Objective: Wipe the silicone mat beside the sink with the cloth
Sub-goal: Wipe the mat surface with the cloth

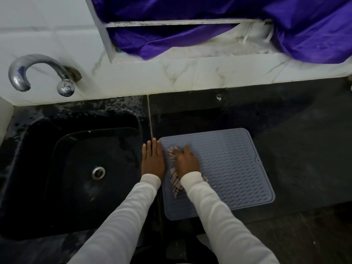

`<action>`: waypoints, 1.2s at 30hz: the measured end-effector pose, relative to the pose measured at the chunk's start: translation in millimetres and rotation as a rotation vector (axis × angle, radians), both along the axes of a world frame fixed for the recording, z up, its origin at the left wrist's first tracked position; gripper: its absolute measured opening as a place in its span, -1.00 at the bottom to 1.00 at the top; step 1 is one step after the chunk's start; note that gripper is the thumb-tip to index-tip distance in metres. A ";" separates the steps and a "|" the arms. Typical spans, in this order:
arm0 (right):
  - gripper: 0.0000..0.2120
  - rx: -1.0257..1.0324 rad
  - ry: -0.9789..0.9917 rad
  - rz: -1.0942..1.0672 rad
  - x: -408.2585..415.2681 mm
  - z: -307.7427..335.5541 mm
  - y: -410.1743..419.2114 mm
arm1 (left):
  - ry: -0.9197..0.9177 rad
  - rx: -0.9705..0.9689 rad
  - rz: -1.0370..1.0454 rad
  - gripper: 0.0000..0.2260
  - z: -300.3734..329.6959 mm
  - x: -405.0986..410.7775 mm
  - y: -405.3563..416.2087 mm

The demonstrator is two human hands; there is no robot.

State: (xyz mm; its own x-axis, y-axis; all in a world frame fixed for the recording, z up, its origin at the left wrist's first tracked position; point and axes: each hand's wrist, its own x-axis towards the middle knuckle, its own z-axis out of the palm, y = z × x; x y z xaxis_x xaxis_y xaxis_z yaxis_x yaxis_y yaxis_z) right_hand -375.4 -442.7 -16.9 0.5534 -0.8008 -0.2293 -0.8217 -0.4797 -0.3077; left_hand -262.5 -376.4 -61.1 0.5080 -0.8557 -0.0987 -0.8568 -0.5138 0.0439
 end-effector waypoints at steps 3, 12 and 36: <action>-0.65 -0.031 -0.041 -0.116 -38.1 -6.7 -30.8 | 0.003 0.020 -0.011 -0.47 3.6 -1.6 0.8; -0.70 -0.092 0.069 -0.460 -155.6 2.4 -137.2 | 0.022 -0.027 -0.007 -0.48 -0.5 -2.4 -1.4; -0.68 -0.066 -0.051 -0.365 -152.6 55.4 -143.3 | 0.170 -0.052 0.041 -0.44 5.5 -0.9 0.0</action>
